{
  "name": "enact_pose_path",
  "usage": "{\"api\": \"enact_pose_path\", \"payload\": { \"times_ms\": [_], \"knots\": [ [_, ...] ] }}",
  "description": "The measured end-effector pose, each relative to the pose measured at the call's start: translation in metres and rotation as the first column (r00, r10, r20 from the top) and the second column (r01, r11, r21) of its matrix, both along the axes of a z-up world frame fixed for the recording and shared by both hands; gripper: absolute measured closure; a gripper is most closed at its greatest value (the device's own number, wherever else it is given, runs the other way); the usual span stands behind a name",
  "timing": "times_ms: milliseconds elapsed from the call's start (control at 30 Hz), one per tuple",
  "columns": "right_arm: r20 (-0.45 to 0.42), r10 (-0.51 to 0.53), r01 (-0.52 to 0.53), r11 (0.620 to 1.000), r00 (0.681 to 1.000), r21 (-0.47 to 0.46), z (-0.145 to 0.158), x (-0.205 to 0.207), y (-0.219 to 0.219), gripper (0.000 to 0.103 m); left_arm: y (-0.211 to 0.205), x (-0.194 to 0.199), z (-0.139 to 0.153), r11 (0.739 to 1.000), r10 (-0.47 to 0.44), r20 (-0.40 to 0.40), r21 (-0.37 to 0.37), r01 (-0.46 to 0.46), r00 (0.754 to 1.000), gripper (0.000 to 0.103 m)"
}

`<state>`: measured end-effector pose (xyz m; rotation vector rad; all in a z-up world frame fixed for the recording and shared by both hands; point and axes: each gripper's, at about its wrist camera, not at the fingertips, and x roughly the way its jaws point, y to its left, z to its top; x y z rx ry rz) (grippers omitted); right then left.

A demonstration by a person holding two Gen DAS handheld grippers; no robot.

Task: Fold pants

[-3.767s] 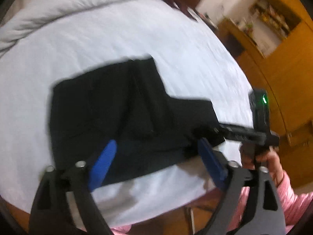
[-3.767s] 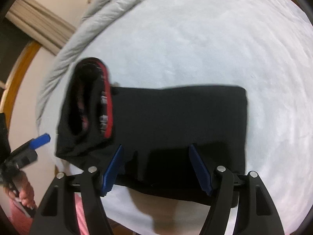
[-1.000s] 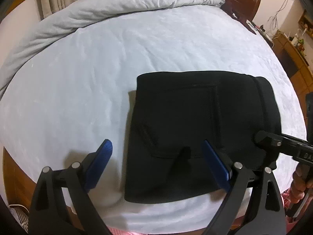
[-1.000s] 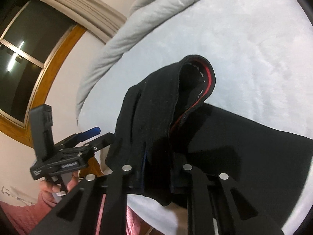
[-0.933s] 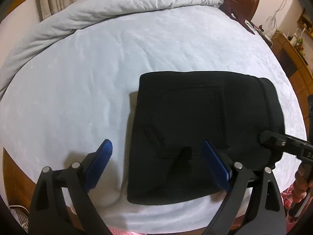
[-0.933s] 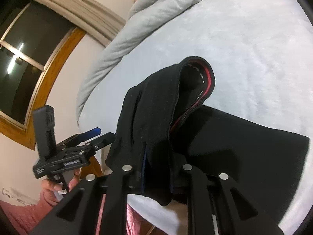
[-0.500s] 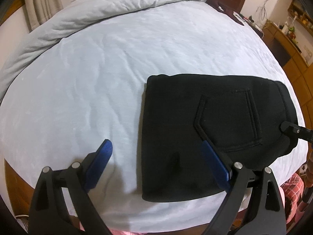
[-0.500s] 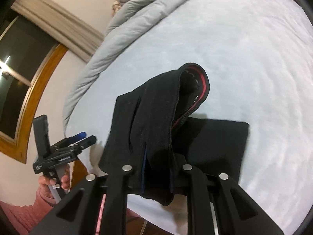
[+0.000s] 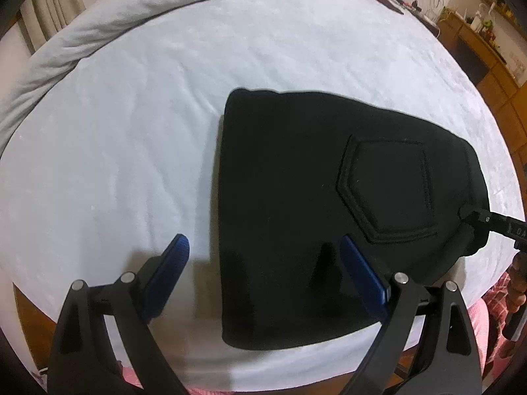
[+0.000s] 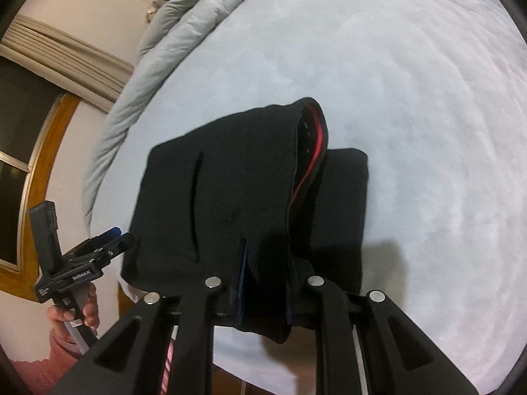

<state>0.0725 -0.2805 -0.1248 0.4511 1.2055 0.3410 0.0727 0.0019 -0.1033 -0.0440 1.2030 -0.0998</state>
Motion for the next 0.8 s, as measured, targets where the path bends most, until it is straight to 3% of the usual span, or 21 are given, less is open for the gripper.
{"api": "enact_pose_path", "payload": {
  "times_ms": [133,267,333,500,633,733,800],
  "knots": [
    [-0.025,-0.01,0.01,1.0,1.0,-0.024,-0.011,-0.001,0.0,0.084,-0.003,0.0,-0.007,1.0,-0.004,-0.01,0.014,0.004,1.0,0.011],
    [-0.054,0.005,-0.006,1.0,0.999,-0.025,-0.018,0.003,0.005,0.068,-0.002,0.0,-0.012,1.0,0.004,-0.027,0.012,-0.003,1.0,0.011],
    [-0.039,0.009,-0.01,1.0,0.999,-0.022,-0.008,0.003,0.002,0.061,0.002,0.0,-0.011,1.0,0.008,-0.026,0.015,-0.008,1.0,0.011],
    [0.037,0.006,-0.006,1.0,0.999,0.017,0.021,0.012,-0.011,0.06,0.008,0.002,-0.011,0.999,0.019,-0.026,0.034,-0.018,0.999,0.011],
    [0.029,0.007,-0.008,0.999,1.0,0.05,0.018,0.05,-0.016,0.051,0.008,0.002,-0.011,0.999,0.026,-0.029,0.031,-0.025,0.999,0.011],
    [-0.015,0.004,-0.004,0.998,1.0,0.062,0.0,0.077,-0.016,0.053,0.007,0.003,-0.01,0.999,0.02,-0.03,0.038,-0.019,0.999,0.011],
    [-0.022,0.015,-0.012,0.995,1.0,0.101,-0.008,0.084,-0.015,0.072,0.008,0.004,-0.01,0.999,0.019,-0.032,0.04,-0.017,0.999,0.011]
  ]
}}
